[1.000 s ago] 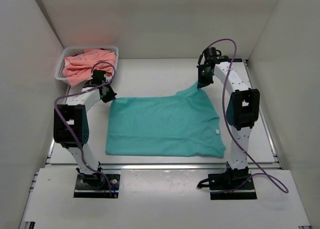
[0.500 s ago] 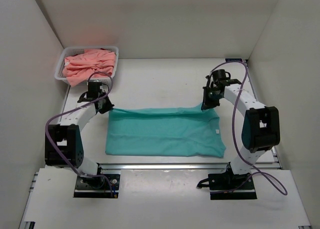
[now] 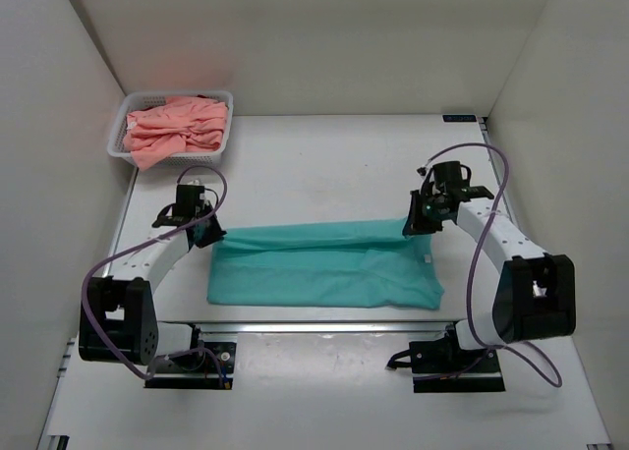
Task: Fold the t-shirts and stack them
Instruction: Fold the tshirt
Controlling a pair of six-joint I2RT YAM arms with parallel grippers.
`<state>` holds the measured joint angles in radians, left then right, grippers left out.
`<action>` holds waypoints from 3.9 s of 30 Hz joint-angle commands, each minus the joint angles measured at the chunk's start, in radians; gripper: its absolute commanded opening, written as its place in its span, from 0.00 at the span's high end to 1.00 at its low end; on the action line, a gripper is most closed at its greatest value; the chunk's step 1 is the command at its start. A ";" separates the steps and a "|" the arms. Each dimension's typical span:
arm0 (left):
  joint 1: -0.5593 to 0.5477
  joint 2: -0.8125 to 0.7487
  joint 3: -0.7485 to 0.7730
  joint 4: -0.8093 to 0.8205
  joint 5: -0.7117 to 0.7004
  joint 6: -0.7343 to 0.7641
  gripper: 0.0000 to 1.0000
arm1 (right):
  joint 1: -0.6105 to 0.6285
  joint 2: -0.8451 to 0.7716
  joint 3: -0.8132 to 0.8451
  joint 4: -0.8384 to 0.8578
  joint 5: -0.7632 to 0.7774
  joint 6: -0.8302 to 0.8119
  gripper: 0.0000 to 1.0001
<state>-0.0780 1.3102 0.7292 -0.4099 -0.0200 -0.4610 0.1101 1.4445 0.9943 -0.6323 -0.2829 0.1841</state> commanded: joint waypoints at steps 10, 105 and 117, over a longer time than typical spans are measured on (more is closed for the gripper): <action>0.011 -0.054 -0.051 0.019 -0.031 -0.004 1.00 | 0.048 -0.162 -0.169 0.059 -0.029 0.043 1.00; -0.494 0.538 0.343 -0.323 0.341 -0.097 0.70 | 0.152 1.318 1.709 -0.485 0.034 0.221 0.54; -0.568 0.595 0.415 -0.251 0.433 -0.235 0.70 | 0.174 1.283 1.675 -0.455 -0.044 0.101 0.52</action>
<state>-0.6285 1.8896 1.1347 -0.7139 0.4133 -0.6472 0.2684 2.7449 2.6965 -1.0393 -0.2829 0.3367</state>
